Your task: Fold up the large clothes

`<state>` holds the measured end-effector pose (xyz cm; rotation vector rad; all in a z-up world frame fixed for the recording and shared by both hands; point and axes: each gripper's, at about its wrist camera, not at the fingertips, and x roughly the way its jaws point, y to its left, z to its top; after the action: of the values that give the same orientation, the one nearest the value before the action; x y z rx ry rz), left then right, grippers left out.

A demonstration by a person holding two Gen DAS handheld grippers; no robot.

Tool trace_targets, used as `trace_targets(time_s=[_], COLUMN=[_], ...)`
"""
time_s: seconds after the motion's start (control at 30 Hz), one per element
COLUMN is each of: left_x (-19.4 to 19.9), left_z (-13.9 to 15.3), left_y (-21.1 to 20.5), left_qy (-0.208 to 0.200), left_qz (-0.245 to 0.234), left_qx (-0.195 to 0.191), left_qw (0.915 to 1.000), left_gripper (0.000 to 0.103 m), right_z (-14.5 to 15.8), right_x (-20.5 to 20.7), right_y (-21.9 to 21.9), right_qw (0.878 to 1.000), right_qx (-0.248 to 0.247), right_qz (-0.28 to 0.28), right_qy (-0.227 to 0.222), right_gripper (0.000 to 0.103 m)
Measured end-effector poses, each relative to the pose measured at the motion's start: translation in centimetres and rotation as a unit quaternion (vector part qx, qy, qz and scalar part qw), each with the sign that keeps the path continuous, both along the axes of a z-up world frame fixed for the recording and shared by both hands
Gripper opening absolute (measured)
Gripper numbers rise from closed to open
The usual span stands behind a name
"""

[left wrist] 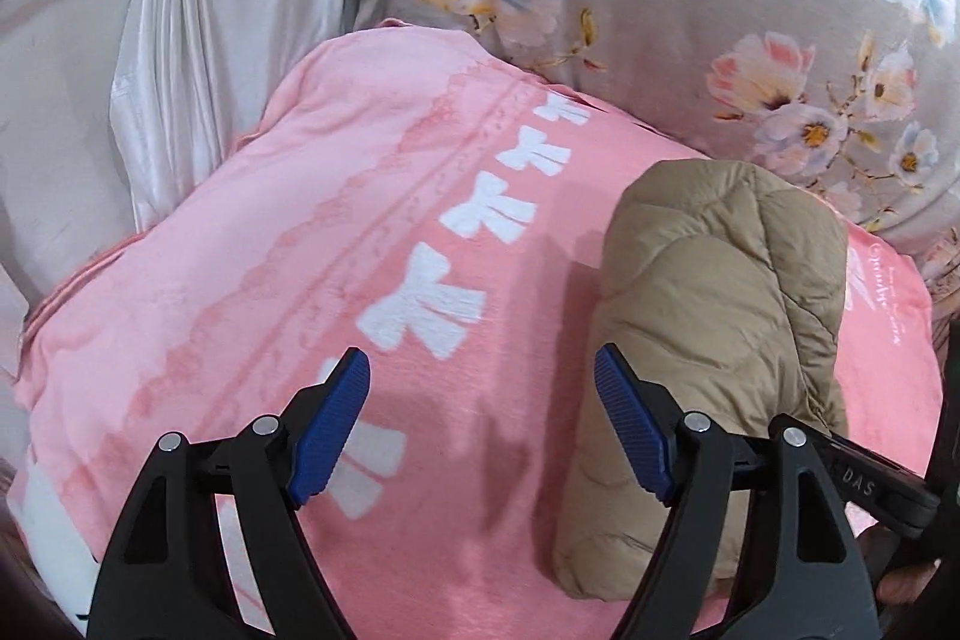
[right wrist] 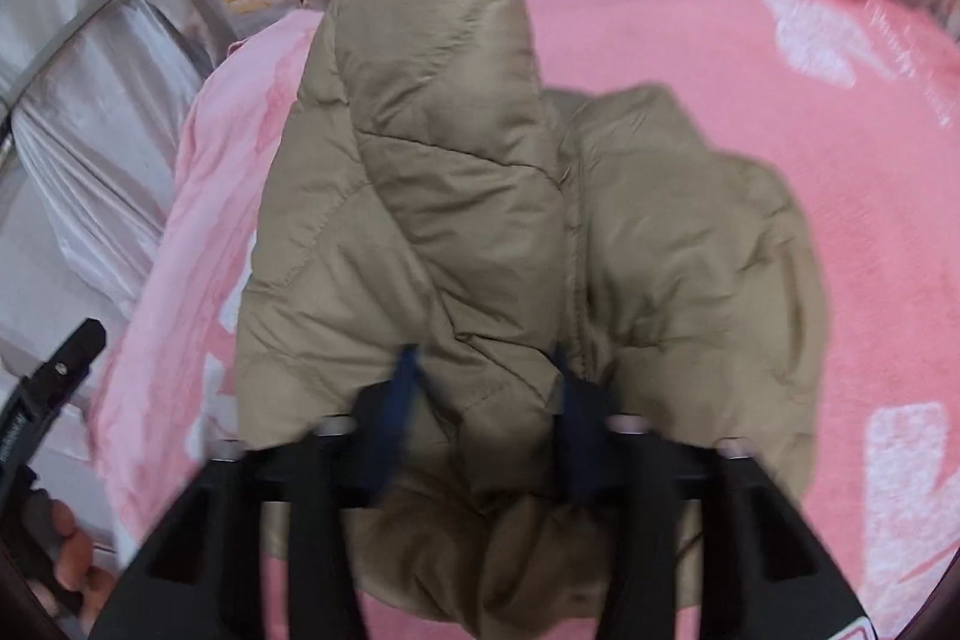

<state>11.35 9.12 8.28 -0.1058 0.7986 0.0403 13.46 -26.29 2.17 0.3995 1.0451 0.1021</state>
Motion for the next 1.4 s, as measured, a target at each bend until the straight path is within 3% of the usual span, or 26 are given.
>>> trace_targets(time_s=[0.03,0.1,0.2,0.27,0.33,0.47,0.63,0.83,1.1,1.4], left_x=[0.1,0.7,1.4,1.8,2.2,2.6,2.6,2.2,1.3,1.5], left_z=[0.0,0.1,0.4,1.0,1.1,-0.3,-4.4,-7.2,-9.4,-10.9], left_y=[-0.2,-0.8,-2.4,-4.6,-7.1,-12.6,-17.3,-18.6,-20.3,-20.7], left_qy=[0.001,0.005,0.0,-0.005,-0.002,0.022,0.071,0.085,0.057,0.044], left_qz=[-0.002,-0.016,-0.043,-0.073,-0.105,-0.16,-0.196,-0.196,-0.19,-0.178], left_qx=[0.002,-0.001,-0.006,-0.012,-0.021,-0.023,-0.007,-0.004,0.062,0.084], left_qw=[1.0,0.9999,0.999,0.9973,0.9943,0.9867,0.978,0.9769,0.9782,0.9793], left_gripper=[0.075,0.075,0.075,0.075,0.075,0.075,0.075,0.077,0.089,0.095], right_z=[0.4,2.2,5.1,5.5,4.4,0.6,-2.7,-5.1,-6.8,-7.7], right_x=[-0.1,-1.2,-3.7,-4.9,-6.0,-7.1,-8.2,-7.6,-7.3,-7.2], right_y=[-0.5,-1.3,-2.9,-4.2,-6.1,-9.3,-10.9,-11.1,-10.1,-9.6], right_qw=[1.0,0.999,0.996,0.993,0.993,0.995,0.993,0.992,0.992,0.992], right_qx=[0.019,0.018,-0.035,-0.066,-0.076,-0.045,-0.028,-0.031,-0.053,-0.059], right_qz=[0.0,0.0,-0.014,-0.03,-0.049,-0.078,-0.109,-0.119,-0.112,-0.109], right_qy=[-0.006,-0.037,-0.083,-0.088,-0.072,-0.032,-0.018,-0.009,-0.014,-0.024], right_gripper=[0.015,0.012,0.011,0.011,0.011,0.011,0.012,0.017,0.022,0.024])
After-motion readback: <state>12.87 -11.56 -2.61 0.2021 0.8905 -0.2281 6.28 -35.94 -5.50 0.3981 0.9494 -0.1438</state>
